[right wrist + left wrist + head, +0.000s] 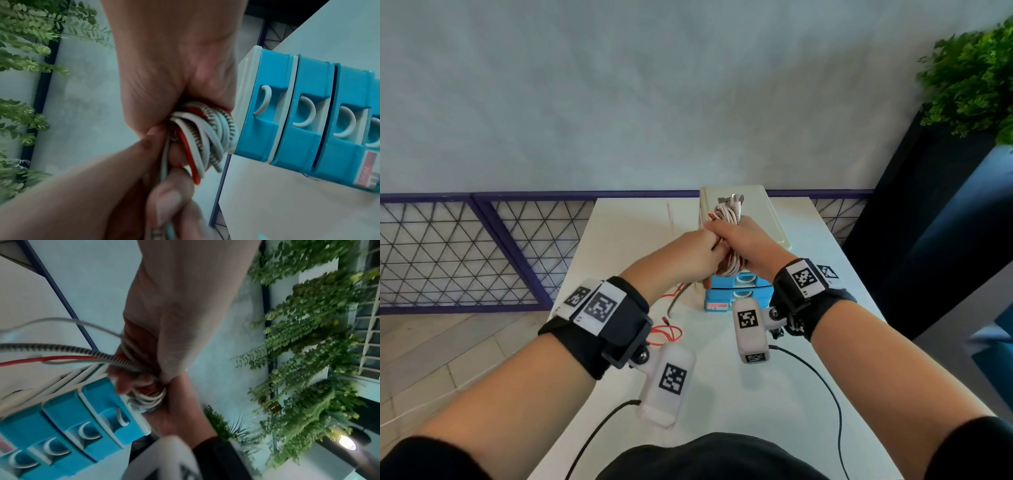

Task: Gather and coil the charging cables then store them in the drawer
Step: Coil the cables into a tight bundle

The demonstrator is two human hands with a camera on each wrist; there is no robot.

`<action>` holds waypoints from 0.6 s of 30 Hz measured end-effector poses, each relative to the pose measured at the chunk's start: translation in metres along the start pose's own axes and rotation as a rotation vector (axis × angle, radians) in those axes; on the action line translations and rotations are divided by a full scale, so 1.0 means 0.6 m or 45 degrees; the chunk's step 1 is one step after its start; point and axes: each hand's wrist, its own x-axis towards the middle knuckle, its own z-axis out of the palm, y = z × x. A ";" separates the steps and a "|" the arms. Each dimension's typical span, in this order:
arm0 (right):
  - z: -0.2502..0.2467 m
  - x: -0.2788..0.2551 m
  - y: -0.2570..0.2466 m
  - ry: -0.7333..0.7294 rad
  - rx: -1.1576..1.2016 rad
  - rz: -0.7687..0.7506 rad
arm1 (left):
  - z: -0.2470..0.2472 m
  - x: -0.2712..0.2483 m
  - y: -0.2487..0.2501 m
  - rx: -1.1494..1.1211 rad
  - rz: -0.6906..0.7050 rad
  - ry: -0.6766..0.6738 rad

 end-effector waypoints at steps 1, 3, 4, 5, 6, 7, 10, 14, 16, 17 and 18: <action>0.003 0.002 0.003 0.027 -0.043 -0.014 | -0.004 -0.001 -0.004 -0.015 -0.014 -0.063; 0.008 0.004 0.007 0.061 -0.122 -0.033 | -0.008 -0.005 -0.008 -0.075 -0.043 -0.181; 0.010 0.003 0.007 0.071 -0.137 -0.046 | -0.010 -0.008 -0.008 -0.132 -0.061 -0.250; 0.012 0.004 0.007 0.085 -0.137 -0.056 | -0.012 -0.011 -0.009 -0.207 -0.084 -0.324; 0.012 0.005 0.006 0.099 -0.138 -0.056 | -0.014 -0.015 -0.010 -0.271 -0.104 -0.382; 0.012 0.005 0.005 0.106 -0.139 -0.048 | -0.016 -0.019 -0.013 -0.306 -0.107 -0.420; 0.013 0.005 0.002 0.115 0.047 -0.038 | -0.017 -0.027 -0.022 -0.192 -0.056 -0.489; 0.013 0.005 -0.004 -0.034 0.522 0.000 | -0.001 -0.031 -0.034 -0.062 0.018 -0.415; 0.012 -0.001 -0.010 -0.095 0.702 0.024 | 0.011 -0.034 -0.036 -0.171 0.072 -0.358; 0.013 -0.003 -0.012 -0.104 0.772 0.046 | 0.018 -0.035 -0.038 -0.241 0.095 -0.325; 0.013 -0.004 -0.013 -0.103 0.839 0.063 | 0.026 -0.037 -0.040 -0.302 0.112 -0.295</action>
